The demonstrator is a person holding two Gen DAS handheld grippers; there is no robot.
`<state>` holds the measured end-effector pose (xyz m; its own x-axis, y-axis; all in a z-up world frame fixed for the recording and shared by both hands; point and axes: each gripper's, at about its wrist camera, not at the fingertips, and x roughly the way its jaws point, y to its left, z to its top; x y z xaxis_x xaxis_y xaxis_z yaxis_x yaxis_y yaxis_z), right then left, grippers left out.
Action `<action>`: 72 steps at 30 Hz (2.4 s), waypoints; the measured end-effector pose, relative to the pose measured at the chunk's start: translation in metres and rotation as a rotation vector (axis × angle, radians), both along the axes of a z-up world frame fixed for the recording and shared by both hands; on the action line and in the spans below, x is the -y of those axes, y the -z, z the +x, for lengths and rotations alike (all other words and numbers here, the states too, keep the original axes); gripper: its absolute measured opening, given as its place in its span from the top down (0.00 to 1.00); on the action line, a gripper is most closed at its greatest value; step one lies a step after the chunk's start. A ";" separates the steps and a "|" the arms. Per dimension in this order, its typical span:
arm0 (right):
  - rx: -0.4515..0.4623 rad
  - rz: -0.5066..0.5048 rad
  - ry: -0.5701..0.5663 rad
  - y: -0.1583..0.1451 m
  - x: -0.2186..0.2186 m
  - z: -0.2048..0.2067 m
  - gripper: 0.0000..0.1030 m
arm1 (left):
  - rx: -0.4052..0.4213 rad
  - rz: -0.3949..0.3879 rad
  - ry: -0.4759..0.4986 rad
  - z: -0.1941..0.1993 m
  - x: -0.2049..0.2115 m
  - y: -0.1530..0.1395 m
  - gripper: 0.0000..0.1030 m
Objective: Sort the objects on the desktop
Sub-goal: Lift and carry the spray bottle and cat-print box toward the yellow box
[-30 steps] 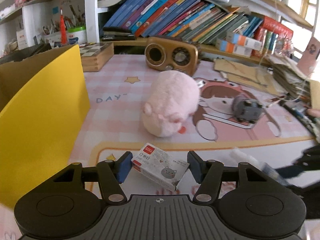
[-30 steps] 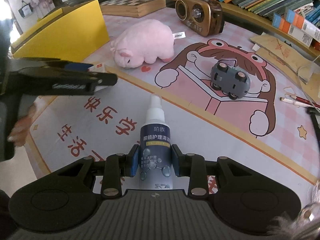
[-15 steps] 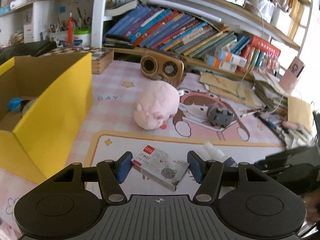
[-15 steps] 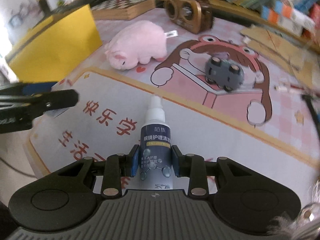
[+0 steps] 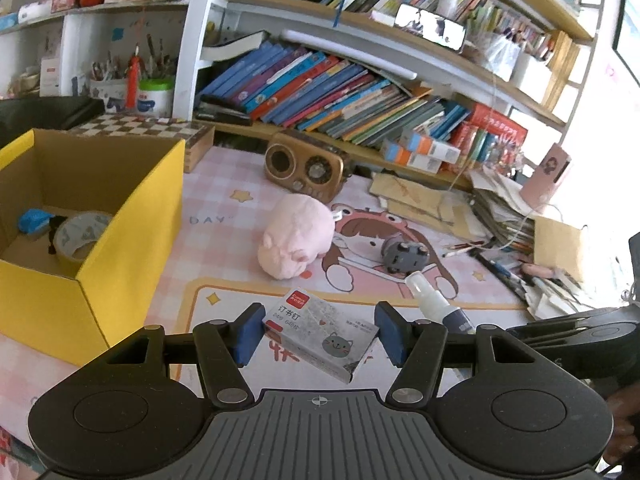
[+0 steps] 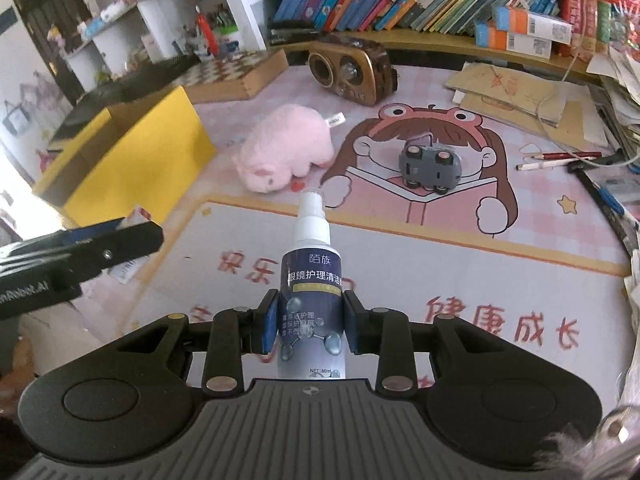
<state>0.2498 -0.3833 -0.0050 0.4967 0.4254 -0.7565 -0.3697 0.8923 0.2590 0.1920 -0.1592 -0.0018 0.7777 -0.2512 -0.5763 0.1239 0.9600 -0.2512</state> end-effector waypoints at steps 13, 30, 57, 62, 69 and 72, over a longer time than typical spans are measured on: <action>0.017 -0.011 -0.023 -0.007 -0.057 -0.054 0.71 | 0.019 -0.016 0.040 -0.045 -0.046 -0.002 0.41; -0.002 0.003 -0.080 -0.003 -0.143 -0.129 0.71 | 0.015 0.012 0.029 -0.119 -0.115 -0.006 0.41; 0.042 0.003 -0.206 -0.007 -0.233 -0.187 0.71 | 0.049 0.000 -0.056 -0.184 -0.186 -0.009 0.41; 0.047 -0.004 -0.208 -0.008 -0.239 -0.187 0.71 | 0.054 -0.006 -0.057 -0.184 -0.191 -0.009 0.41; 0.052 -0.004 -0.211 -0.012 -0.247 -0.180 0.71 | 0.063 -0.022 -0.072 -0.179 -0.198 -0.010 0.41; 0.037 0.022 -0.204 -0.014 -0.248 -0.173 0.71 | 0.064 -0.036 -0.087 -0.175 -0.201 -0.011 0.41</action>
